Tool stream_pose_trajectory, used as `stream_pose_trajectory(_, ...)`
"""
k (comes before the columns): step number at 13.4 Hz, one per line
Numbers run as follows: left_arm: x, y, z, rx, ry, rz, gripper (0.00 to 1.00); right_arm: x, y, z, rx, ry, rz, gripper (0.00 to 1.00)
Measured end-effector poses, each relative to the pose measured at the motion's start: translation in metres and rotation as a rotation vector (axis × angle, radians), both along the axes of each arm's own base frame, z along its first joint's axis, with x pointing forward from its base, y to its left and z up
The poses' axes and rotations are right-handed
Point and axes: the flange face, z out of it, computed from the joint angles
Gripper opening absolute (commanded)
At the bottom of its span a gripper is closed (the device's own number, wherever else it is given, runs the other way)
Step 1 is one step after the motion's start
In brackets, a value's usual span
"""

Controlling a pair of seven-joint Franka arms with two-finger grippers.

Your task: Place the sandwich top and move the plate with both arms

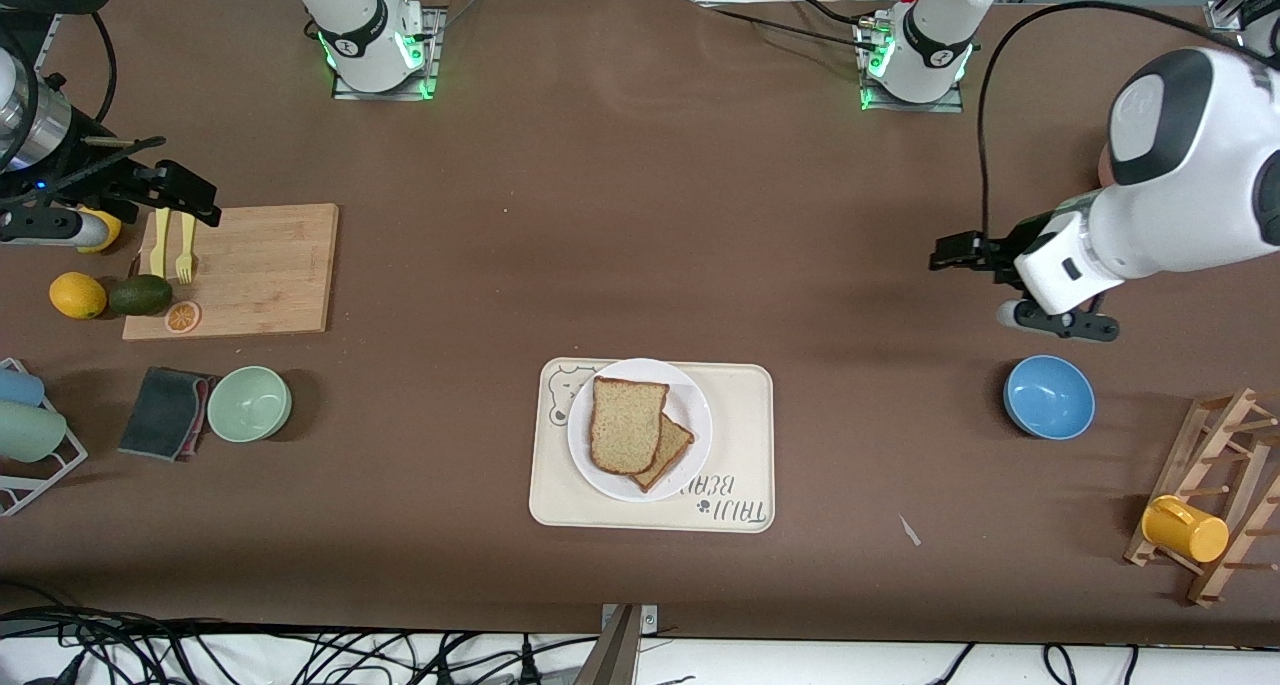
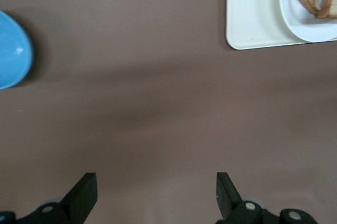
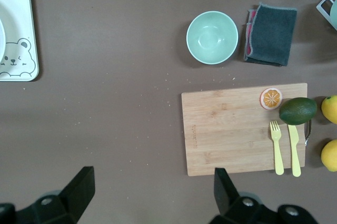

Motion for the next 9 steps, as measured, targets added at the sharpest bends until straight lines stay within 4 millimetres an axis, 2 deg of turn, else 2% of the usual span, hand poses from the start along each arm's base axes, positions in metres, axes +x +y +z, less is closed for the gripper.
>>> stream_pose_trajectory(6, 0.004, 0.010, 0.058, 0.110, -0.037, -0.035, 0.99, 0.000, 0.000, 0.000, 0.000, 0.000, 0.001, 1.00)
stream_pose_trajectory(9, 0.006, 0.023, 0.075, 0.118, -0.064, -0.009, 0.99, 0.000, 0.001, 0.000, 0.000, 0.000, 0.003, 1.00)
